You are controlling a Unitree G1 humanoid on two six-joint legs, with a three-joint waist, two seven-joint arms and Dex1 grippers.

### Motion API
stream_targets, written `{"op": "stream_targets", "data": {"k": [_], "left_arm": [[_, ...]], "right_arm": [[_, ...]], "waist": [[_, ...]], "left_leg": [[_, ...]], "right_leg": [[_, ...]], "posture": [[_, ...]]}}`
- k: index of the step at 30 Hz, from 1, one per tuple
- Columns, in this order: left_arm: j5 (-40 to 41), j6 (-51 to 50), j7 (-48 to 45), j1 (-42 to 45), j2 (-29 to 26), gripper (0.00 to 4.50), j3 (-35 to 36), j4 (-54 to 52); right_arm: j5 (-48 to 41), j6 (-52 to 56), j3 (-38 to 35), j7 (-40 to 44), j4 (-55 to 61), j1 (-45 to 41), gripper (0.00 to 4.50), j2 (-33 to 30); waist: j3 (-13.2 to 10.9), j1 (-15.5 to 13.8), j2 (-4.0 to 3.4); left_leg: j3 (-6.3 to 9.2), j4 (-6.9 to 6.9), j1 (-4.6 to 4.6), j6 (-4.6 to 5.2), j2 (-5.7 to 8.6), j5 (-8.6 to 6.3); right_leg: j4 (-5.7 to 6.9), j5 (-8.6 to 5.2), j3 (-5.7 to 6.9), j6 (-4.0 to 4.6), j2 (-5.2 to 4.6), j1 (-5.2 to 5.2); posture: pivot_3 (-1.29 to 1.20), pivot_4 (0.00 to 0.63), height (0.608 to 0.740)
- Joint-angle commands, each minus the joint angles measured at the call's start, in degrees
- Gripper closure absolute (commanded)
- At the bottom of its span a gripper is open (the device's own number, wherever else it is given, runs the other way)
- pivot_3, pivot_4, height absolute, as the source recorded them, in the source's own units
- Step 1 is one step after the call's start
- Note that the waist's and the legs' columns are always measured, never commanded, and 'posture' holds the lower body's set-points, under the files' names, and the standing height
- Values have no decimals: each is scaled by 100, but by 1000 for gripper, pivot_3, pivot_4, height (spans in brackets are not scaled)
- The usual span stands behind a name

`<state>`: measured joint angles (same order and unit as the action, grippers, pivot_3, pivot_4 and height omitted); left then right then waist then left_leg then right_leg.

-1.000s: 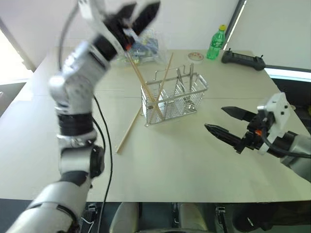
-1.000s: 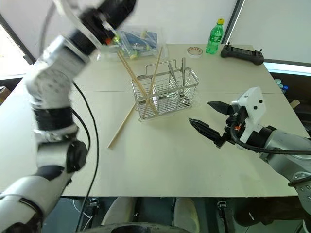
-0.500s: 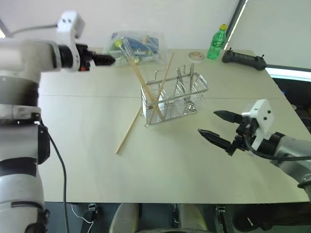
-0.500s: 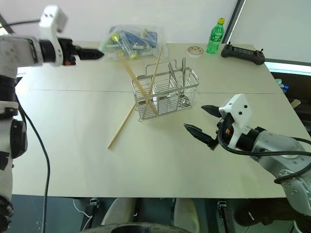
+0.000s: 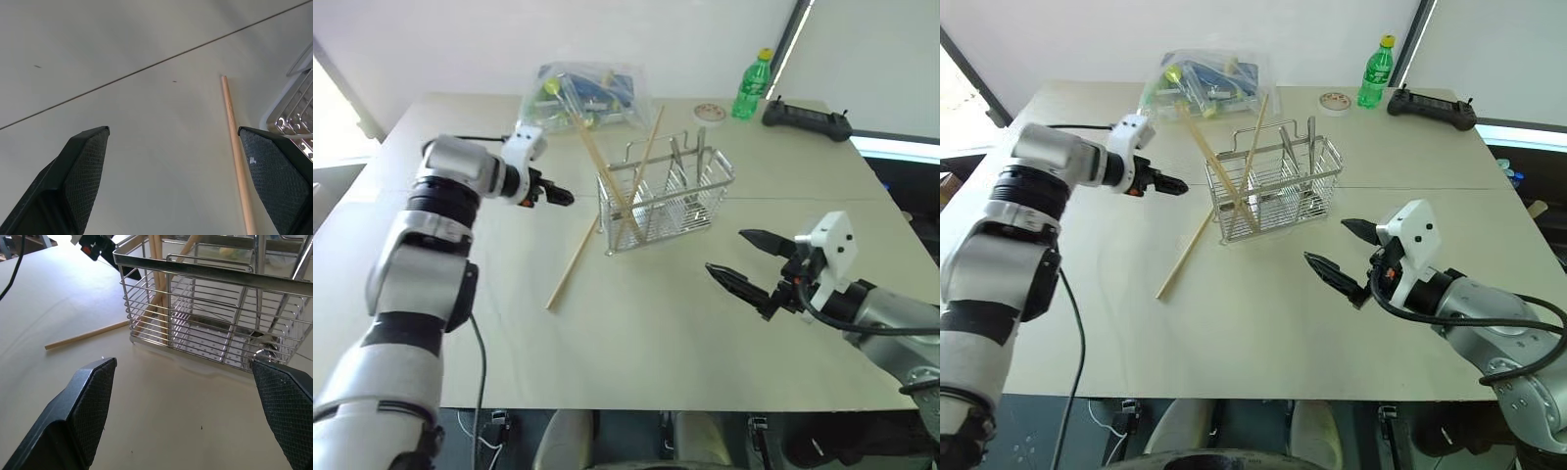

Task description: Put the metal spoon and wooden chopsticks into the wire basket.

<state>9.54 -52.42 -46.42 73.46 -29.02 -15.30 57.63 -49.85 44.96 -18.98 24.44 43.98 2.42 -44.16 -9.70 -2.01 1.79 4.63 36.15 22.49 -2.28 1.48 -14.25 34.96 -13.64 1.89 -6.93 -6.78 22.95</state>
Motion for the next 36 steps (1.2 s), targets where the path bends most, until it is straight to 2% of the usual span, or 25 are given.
{"op": "stream_targets", "data": {"k": [1,8,12,15,19,27,36], "left_arm": [[-286,362,-97,281,88,58,82,312],[-613,582,-249,430,360,58,156,660],[-766,237,-618,367,338,58,4,310],[-778,-398,-1019,203,302,58,-208,-432],[-769,-898,-949,62,365,58,-202,-1009],[-923,-1188,-881,-89,285,58,-458,-1265],[-968,-1336,-1296,-128,195,58,-1012,-1537]], "right_arm": [[-110,-54,-270,-143,297,85,0,46],[-247,-35,-458,-369,481,302,0,76],[-238,-73,-426,-436,537,410,0,86],[-216,-120,-321,-493,582,440,0,131],[-174,-151,-218,-531,600,443,0,179],[-197,-177,-211,-564,553,394,0,237],[-45,-263,12,-656,539,366,0,406]], "waist": [[0,5,0],[0,-13,1],[0,-12,1],[0,-12,1],[1,-9,-1],[1,-1,-1],[1,-16,-1]], "left_leg": [[0,-1,0,0,0,0],[0,1,1,1,1,0],[0,1,0,1,1,0],[1,1,0,1,0,0],[1,0,0,1,0,0],[2,1,-4,1,-1,0],[3,2,-3,1,-1,0]], "right_leg": [[1,0,0,0,0,1],[4,1,1,-2,0,0],[5,1,1,-2,0,0],[5,1,1,-2,1,0],[4,0,0,-1,0,-1],[9,0,0,-1,2,-1],[7,0,0,0,2,-3]], "posture": [[0,150,690],[0,150,690],[0,150,690],[0,150,690],[0,150,690],[0,150,690],[0,150,690]]}}
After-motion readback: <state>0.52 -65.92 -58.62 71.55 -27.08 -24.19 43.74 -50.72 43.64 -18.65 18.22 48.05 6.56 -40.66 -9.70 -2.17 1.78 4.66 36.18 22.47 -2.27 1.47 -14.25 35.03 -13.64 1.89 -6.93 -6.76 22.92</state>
